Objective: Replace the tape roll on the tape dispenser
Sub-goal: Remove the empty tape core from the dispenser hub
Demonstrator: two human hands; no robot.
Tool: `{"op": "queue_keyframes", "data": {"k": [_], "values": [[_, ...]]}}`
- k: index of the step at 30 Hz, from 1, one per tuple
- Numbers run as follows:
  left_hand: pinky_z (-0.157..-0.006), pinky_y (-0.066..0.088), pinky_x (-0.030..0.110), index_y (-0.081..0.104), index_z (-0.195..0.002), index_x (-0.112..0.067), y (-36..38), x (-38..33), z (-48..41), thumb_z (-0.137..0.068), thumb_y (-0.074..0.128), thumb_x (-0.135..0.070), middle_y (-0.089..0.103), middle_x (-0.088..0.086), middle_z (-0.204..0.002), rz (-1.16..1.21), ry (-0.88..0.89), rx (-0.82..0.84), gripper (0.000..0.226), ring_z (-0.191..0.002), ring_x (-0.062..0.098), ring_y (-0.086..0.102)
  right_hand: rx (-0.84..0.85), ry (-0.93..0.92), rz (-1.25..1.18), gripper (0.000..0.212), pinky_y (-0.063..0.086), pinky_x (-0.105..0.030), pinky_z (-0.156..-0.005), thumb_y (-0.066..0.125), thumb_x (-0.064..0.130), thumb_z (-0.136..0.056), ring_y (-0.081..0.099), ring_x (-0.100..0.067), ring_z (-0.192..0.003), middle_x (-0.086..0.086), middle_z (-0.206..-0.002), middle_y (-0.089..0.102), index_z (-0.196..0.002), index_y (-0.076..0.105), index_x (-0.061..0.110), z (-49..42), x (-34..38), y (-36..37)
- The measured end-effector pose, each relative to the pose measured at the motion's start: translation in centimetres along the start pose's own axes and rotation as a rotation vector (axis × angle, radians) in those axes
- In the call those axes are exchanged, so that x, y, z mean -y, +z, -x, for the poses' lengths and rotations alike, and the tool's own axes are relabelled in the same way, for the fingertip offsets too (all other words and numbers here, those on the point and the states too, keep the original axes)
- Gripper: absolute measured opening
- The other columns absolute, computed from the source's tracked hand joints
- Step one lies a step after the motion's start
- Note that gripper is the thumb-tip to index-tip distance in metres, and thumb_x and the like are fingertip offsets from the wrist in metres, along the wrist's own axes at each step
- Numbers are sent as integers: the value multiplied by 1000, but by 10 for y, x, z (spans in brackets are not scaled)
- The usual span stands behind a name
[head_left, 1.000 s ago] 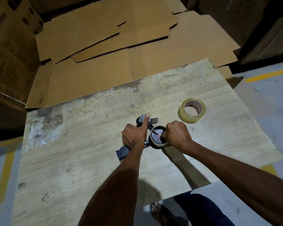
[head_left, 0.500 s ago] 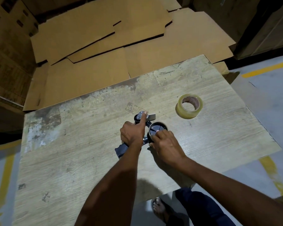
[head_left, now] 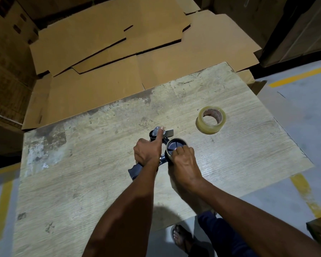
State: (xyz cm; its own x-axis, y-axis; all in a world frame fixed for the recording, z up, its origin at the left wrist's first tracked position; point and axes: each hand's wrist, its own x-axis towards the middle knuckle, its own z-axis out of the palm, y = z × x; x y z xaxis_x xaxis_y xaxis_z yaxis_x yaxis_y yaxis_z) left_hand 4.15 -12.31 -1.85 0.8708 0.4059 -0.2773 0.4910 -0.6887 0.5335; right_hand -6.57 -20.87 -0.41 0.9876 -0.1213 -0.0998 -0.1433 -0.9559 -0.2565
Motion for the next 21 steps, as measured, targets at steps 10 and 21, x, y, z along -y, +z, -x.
{"op": "queue_keyframes", "data": {"k": [10,21], "values": [[-63,44,35,66,-79,-9,2,-1,-1,-57,48,-107,68,9,-84,-13,0,-26,101,-82,29,66,-8,-228,13,30,46,-44,-87,57,-7,-83,57,-35,-104,-18,-105,64,-110,65,3,-4,-28,-8],[-57,44,32,65,-73,-11,-1,-1,0,-54,52,-106,67,5,-74,1,23,-7,98,-72,26,65,-17,-325,37,27,45,-35,-71,68,-1,-72,59,-27,-87,-7,-91,65,-95,67,12,-7,-46,-5]]}}
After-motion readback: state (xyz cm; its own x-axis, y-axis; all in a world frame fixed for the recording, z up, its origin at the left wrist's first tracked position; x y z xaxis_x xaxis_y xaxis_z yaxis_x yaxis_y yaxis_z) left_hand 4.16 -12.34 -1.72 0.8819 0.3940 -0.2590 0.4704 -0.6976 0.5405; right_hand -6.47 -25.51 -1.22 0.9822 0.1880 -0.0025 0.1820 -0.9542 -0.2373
